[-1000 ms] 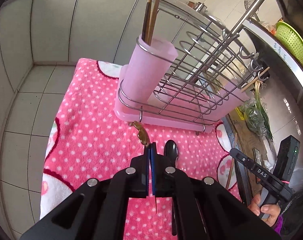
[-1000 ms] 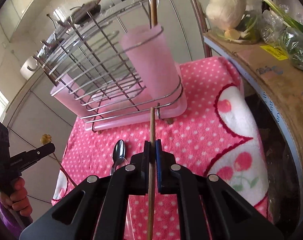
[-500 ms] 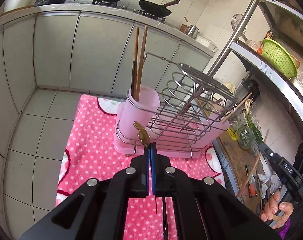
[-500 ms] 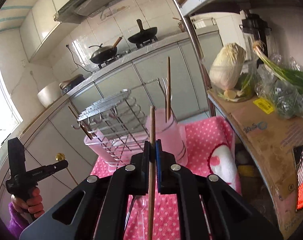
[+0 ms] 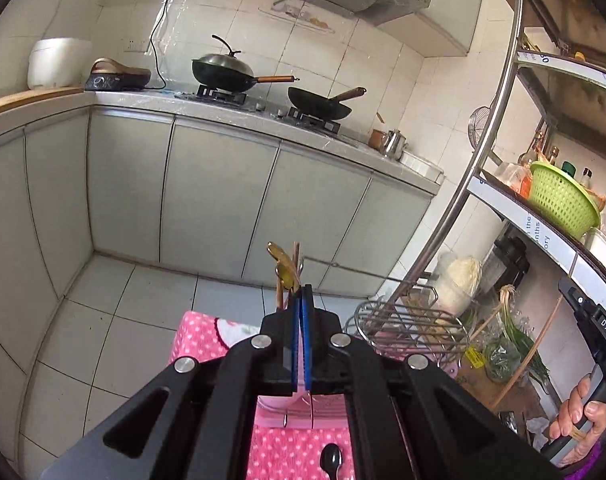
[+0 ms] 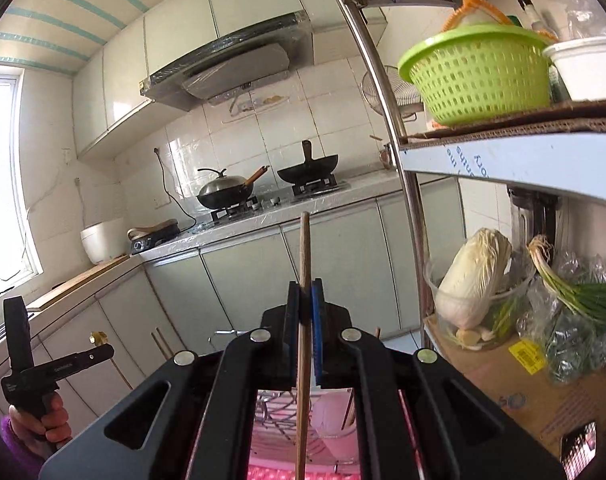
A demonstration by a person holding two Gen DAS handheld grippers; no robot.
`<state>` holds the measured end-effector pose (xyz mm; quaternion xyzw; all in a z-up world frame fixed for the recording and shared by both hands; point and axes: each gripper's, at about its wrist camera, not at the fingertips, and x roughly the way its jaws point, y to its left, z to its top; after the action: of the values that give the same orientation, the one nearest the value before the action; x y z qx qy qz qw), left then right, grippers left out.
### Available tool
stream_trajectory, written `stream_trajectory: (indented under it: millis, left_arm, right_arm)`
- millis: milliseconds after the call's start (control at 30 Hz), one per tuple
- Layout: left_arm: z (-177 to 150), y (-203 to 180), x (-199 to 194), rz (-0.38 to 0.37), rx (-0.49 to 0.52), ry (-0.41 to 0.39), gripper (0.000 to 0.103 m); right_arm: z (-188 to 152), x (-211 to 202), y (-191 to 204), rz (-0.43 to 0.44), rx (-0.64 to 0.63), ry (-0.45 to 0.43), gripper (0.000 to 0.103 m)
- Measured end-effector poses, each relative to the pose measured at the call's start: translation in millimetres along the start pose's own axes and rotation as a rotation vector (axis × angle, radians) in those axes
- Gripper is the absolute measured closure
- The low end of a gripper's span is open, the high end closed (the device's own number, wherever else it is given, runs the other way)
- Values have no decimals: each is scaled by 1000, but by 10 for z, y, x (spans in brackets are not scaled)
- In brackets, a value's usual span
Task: Organize utensils
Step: 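Lift the gold utensil and chopstick and carry them above the pink cup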
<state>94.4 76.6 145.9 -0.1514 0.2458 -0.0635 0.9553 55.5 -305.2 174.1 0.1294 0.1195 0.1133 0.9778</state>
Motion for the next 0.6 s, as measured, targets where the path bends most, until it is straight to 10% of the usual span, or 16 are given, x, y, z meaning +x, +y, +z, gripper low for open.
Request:
stream_trajectory:
  millis: [600]
  left_arm:
    - [-35,36,654,86,28,-18,102]
  right_arm:
    - [-18,585,-67,-52,-89,-86,97]
